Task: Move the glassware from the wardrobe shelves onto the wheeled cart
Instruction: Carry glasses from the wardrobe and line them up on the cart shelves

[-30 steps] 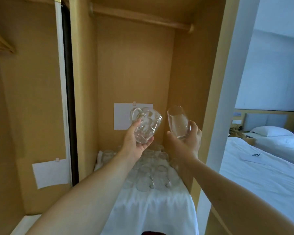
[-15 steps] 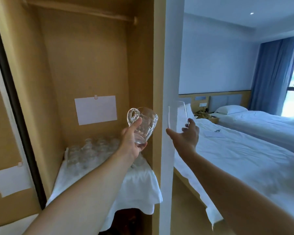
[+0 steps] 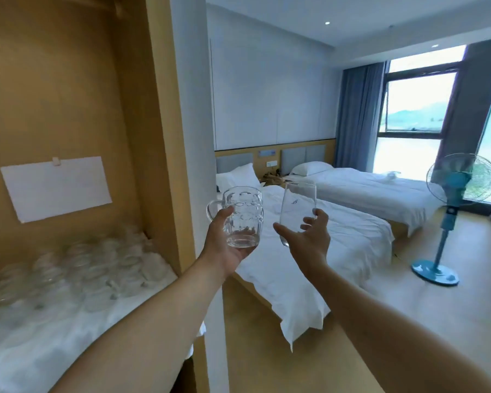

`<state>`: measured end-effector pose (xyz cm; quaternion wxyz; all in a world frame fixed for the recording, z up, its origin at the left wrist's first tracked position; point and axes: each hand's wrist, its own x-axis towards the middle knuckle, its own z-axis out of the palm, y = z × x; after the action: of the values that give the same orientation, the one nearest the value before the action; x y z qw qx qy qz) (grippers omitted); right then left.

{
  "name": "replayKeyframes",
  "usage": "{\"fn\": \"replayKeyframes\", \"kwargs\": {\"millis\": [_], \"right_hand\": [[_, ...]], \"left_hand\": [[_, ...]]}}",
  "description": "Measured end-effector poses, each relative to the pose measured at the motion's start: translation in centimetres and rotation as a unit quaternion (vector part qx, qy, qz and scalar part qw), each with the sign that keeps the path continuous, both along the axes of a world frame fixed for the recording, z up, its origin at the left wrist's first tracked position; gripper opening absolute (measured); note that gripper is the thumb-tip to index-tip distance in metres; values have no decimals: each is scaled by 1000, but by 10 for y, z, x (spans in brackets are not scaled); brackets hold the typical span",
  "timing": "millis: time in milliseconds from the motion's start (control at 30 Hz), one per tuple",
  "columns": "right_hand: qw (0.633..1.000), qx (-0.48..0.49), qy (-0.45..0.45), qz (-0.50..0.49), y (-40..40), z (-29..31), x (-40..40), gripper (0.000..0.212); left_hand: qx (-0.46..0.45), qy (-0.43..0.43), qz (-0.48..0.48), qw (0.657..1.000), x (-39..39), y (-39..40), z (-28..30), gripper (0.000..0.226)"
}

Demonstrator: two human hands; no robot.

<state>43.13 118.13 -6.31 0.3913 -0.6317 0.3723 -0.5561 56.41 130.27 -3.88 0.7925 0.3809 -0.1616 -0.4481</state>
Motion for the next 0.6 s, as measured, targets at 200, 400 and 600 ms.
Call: {"fn": "replayKeyframes", "kwargs": {"millis": [200,400,600], "right_hand": [[996,25,24,-82,-49,-19,-51,96],[983,25,60,-170,-106,-35,-93,102],[963,32,48,-262,-166,-42,-130,100]], "left_hand": [[14,-23,-94,995,-30,-74,-10,64],[38,-50,-195,979,-58,-161,-20,64],[19,-77,-357,931,-79,-253,-32,47]]}}
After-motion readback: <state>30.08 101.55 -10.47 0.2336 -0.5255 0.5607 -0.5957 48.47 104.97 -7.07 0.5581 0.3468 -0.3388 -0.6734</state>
